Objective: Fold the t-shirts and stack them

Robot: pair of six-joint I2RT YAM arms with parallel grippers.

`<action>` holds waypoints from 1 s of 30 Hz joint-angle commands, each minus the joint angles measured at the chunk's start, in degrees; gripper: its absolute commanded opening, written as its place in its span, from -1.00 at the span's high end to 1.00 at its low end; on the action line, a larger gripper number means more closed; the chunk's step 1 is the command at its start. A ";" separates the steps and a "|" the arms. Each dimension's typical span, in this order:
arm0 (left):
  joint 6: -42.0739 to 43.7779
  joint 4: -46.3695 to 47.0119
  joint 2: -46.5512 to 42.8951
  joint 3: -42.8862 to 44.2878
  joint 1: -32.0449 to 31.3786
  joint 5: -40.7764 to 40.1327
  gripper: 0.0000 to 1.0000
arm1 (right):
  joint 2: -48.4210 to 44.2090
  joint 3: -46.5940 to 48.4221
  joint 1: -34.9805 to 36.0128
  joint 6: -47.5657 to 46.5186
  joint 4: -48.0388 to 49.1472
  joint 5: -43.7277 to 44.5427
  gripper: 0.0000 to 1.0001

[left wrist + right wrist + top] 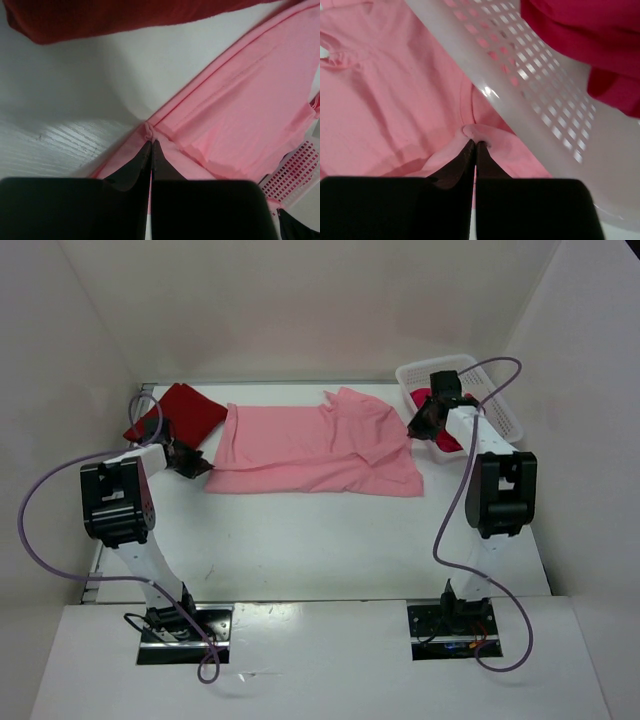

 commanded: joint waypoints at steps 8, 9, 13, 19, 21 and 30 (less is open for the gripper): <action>-0.75 2.98 3.83 3.08 -1.19 -1.86 0.93 | 11.95 15.20 2.81 -3.05 0.79 5.05 0.99; -1.27 3.50 3.83 3.08 -1.71 -1.86 0.91 | 12.66 15.20 2.81 -3.05 0.79 5.05 0.99; -1.27 4.21 1.56 1.86 -1.72 -3.35 0.46 | 13.37 15.73 3.42 -3.05 2.19 6.46 0.82; 2.59 4.21 -8.81 -2.36 -1.11 -6.60 -0.50 | 8.81 16.26 4.74 -3.05 2.72 6.46 0.28; 2.59 4.21 -12.24 -5.96 -0.58 -6.60 -0.60 | 4.07 12.77 4.74 -2.53 4.21 5.85 0.21; 0.13 7.38 -15.41 -18.89 -0.57 -2.65 0.06 | -16.58 -16.41 4.74 -0.07 8.79 4.80 0.99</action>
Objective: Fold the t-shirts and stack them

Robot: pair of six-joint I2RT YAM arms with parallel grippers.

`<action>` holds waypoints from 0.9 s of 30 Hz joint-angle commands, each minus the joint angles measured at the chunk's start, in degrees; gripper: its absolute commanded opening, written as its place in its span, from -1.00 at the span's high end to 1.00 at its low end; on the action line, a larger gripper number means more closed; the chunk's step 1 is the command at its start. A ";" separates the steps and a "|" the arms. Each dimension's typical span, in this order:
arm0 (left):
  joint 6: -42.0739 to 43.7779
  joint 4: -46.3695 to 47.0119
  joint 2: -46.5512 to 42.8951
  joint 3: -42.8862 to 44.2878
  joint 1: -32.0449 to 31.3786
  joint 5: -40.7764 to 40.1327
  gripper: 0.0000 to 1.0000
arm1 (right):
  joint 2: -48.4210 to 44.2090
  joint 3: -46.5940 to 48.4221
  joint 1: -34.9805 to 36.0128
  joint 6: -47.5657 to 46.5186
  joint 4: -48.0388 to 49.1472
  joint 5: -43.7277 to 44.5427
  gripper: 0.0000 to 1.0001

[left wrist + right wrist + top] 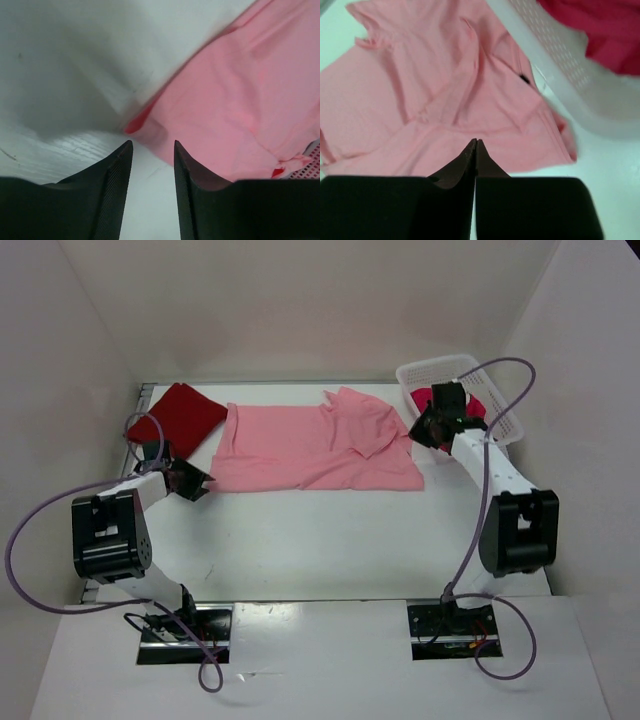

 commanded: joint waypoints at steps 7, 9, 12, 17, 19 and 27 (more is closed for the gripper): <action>-0.02 2.72 5.02 -1.16 0.85 1.04 0.06 | -7.15 -23.27 -2.60 6.51 5.90 -2.88 0.35; -0.02 2.73 6.68 -0.64 0.85 1.04 0.06 | -6.46 -24.87 -3.31 7.74 6.45 -3.67 0.15; -0.02 4.04 7.48 -0.63 0.85 1.04 0.12 | -4.88 -26.29 -3.32 10.12 8.47 -2.44 0.09; -0.02 5.18 8.01 -0.63 0.85 -0.10 0.42 | -1.72 -26.90 -3.32 13.89 12.42 1.42 0.04; -0.02 5.19 8.63 -0.02 0.85 -0.10 0.52 | 0.48 -26.90 -3.32 14.68 14.44 1.43 0.11; 1.74 2.12 9.34 1.91 0.85 -2.03 0.98 | -1.00 -27.60 -3.32 18.03 13.92 3.19 0.97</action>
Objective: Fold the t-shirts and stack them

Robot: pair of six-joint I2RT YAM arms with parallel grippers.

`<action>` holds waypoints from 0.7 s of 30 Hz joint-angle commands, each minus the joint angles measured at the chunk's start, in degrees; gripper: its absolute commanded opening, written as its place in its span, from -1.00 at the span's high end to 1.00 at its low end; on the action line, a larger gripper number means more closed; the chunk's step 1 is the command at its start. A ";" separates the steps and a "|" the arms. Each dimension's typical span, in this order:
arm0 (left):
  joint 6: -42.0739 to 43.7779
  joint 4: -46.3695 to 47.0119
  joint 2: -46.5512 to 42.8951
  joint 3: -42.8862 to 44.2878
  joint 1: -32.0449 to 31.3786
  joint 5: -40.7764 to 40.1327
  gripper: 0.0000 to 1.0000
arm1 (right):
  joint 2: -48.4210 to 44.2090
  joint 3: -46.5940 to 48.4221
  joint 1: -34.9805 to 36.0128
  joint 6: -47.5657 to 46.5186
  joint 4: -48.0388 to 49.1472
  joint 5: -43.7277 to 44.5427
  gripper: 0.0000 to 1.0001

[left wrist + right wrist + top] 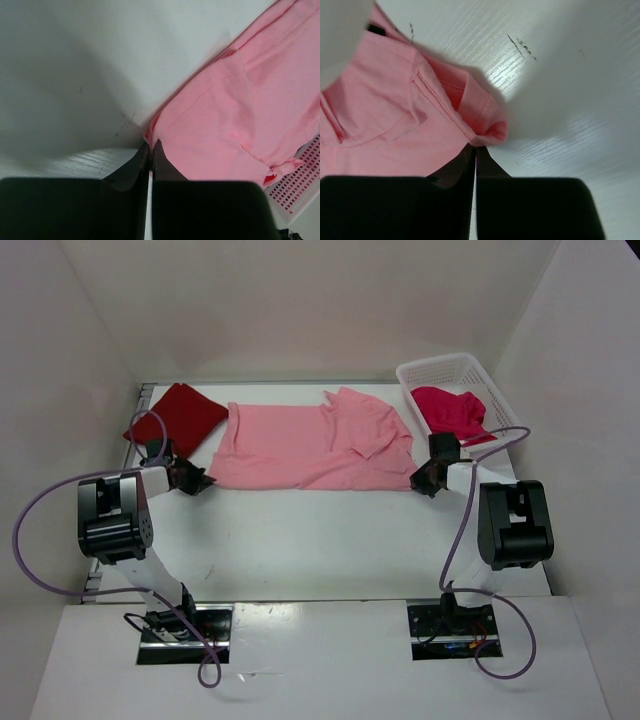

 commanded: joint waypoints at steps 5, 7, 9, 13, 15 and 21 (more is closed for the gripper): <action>3.64 -7.01 -5.47 -2.92 3.45 -4.61 1.00 | -6.53 -2.29 -0.59 2.65 -3.28 2.93 1.00; 4.17 -9.03 -8.18 -5.03 4.85 -2.43 1.00 | -10.92 -3.96 -2.17 2.65 -5.82 1.45 1.00; 4.18 -10.44 -10.30 -6.70 5.55 -1.10 1.00 | -15.91 -6.76 -3.66 2.65 -7.59 -1.53 1.00; 4.70 -16.40 -18.72 -10.75 7.39 -0.57 1.00 | -26.21 -11.34 -7.97 2.65 -13.91 -5.15 1.00; 5.23 -18.87 -21.55 -12.24 9.59 -0.57 0.99 | -32.60 -12.58 -7.98 3.43 -17.60 -7.68 1.00; 7.52 -28.02 -30.69 -14.44 13.29 1.36 0.94 | -34.76 -10.21 -6.49 5.81 -29.72 -10.25 1.00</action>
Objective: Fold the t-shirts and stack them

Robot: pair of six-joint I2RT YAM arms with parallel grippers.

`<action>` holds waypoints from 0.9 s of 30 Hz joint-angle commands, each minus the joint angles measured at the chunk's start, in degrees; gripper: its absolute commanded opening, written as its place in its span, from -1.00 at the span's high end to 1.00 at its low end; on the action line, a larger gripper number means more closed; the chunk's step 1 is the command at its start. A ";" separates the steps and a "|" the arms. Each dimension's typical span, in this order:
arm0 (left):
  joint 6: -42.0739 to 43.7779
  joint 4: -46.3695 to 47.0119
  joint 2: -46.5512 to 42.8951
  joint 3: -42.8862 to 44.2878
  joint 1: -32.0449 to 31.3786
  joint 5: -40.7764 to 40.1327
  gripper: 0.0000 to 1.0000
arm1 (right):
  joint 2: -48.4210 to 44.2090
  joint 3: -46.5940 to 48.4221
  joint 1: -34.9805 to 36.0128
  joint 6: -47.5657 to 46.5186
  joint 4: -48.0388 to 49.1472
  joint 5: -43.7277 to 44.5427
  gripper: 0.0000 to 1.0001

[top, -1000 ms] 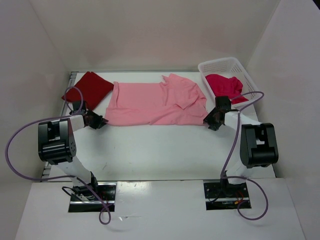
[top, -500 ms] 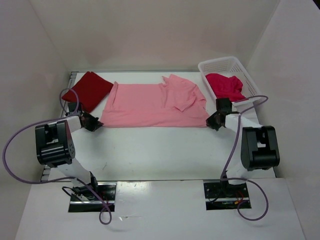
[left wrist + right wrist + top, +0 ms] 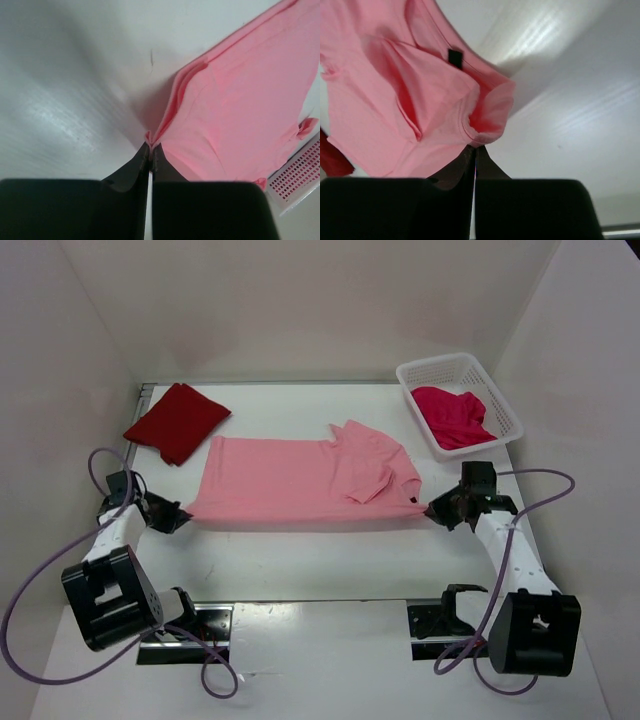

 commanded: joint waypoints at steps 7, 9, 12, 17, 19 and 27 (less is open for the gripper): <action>1.37 -11.31 -4.81 -1.49 1.53 1.40 0.05 | -2.85 4.71 4.55 2.65 -14.16 -0.57 0.67; 1.37 -11.31 -5.34 -0.78 1.53 0.87 -0.39 | -2.86 6.29 4.55 1.87 -15.56 -0.57 0.36; 2.85 -10.79 -5.34 1.49 1.53 0.34 -0.88 | -4.08 10.67 4.55 -0.77 -16.97 4.16 0.05; 4.80 -4.59 -3.32 8.36 -1.35 1.03 -0.64 | -1.56 15.52 5.08 -6.40 -10.58 1.40 0.34; 3.14 -0.09 -2.71 7.49 -3.64 4.45 -0.02 | 2.04 15.00 7.35 -6.93 -4.71 -2.31 0.78; 2.16 11.97 1.95 7.39 -22.34 -0.19 0.66 | 16.02 11.48 24.75 -5.34 15.97 -5.67 1.00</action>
